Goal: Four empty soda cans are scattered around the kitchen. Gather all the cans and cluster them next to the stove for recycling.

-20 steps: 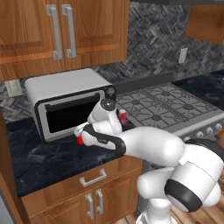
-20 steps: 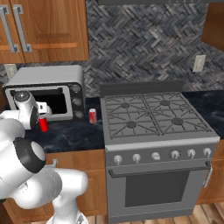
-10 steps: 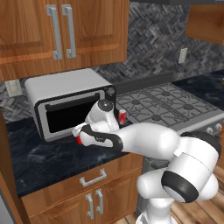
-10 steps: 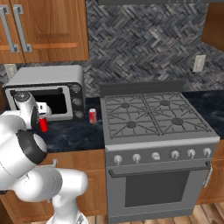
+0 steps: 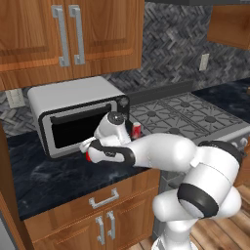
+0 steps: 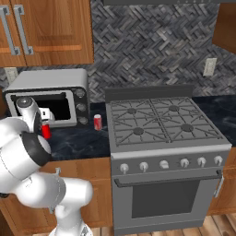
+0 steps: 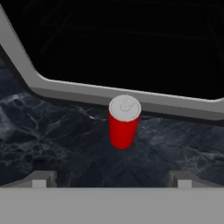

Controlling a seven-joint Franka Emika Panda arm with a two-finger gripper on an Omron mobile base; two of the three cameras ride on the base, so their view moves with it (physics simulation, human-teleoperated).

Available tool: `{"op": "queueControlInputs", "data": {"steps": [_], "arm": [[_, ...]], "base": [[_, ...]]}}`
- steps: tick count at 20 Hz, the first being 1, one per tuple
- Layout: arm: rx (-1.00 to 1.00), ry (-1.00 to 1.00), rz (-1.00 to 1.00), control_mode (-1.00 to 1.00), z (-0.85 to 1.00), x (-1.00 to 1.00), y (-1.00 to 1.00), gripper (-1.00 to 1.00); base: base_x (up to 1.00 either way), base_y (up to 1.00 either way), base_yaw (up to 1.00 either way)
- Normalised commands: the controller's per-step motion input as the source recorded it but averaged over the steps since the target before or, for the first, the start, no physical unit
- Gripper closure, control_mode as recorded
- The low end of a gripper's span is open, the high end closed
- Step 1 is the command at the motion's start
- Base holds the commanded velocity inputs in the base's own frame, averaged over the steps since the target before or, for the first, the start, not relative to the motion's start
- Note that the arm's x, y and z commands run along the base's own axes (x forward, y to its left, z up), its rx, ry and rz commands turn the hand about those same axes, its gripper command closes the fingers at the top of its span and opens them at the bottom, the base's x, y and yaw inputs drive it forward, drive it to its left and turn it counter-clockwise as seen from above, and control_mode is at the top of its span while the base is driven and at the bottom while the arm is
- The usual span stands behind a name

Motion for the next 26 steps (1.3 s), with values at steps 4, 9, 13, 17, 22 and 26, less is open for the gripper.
{"op": "queueControlInputs", "data": {"steps": [4, 9, 13, 17, 22, 26], "arm": [[0.0, 0.01, 0.0, -1.0, -0.05, 0.09, 0.04, -1.0], [0.0, 0.01, 0.0, -1.0, -0.05, 0.13, 0.01, -1.0], [0.0, 0.01, 0.0, -1.0, -0.04, 0.12, 0.04, -1.0], [0.0, 0.03, 0.0, -1.0, -0.09, 0.14, 0.09, -1.0], [0.0, 0.03, 0.0, -1.0, -0.14, 0.16, 0.11, -1.0], [0.0, 0.02, 0.0, -1.0, -0.09, 0.16, 0.1, -1.0]], "base": [[0.0, 0.0, 0.0], [0.0, 0.0, 0.0], [0.0, 0.0, 0.0], [0.0, 0.0, 0.0], [0.0, 0.0, 0.0], [0.0, 0.0, 0.0]]}}
